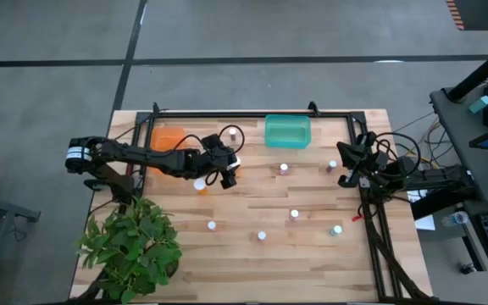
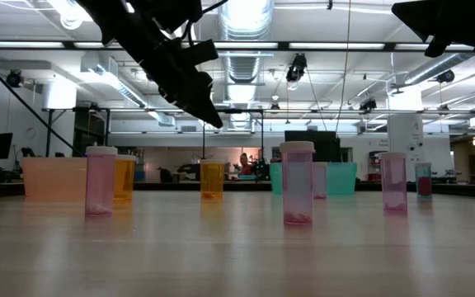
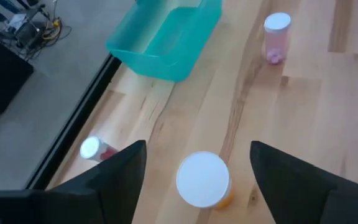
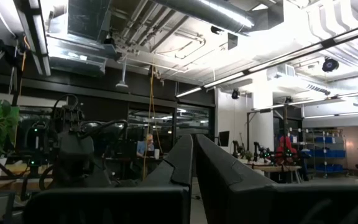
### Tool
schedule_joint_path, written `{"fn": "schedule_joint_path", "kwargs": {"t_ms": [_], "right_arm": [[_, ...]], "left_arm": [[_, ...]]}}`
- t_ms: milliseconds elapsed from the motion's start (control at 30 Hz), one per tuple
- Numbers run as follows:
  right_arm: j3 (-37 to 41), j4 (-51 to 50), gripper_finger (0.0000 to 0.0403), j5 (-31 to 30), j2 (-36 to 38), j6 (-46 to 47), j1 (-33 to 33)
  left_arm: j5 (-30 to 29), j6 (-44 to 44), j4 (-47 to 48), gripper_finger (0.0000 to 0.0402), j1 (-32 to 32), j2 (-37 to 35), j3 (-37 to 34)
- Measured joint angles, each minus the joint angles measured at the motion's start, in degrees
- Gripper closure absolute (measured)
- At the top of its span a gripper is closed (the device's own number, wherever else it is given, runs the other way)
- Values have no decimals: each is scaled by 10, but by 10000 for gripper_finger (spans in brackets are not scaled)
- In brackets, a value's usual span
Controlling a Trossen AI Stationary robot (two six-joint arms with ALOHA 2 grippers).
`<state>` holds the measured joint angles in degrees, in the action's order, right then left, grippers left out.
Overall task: Pick and place medicine bottles into bin by pill shape (circle, oval)
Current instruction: Put the orange capsule bottle into the green bin
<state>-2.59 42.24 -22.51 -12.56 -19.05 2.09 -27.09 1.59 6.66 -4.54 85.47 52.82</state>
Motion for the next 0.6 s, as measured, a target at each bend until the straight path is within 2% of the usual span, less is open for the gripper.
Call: {"fn": "schedule_joint_path", "kwargs": {"t_ms": [600], "right_arm": [[0, -4, 394, 0, 0, -3, 0]], "left_arm": [[-2, 4, -29, 130, -22, 0, -37]]}}
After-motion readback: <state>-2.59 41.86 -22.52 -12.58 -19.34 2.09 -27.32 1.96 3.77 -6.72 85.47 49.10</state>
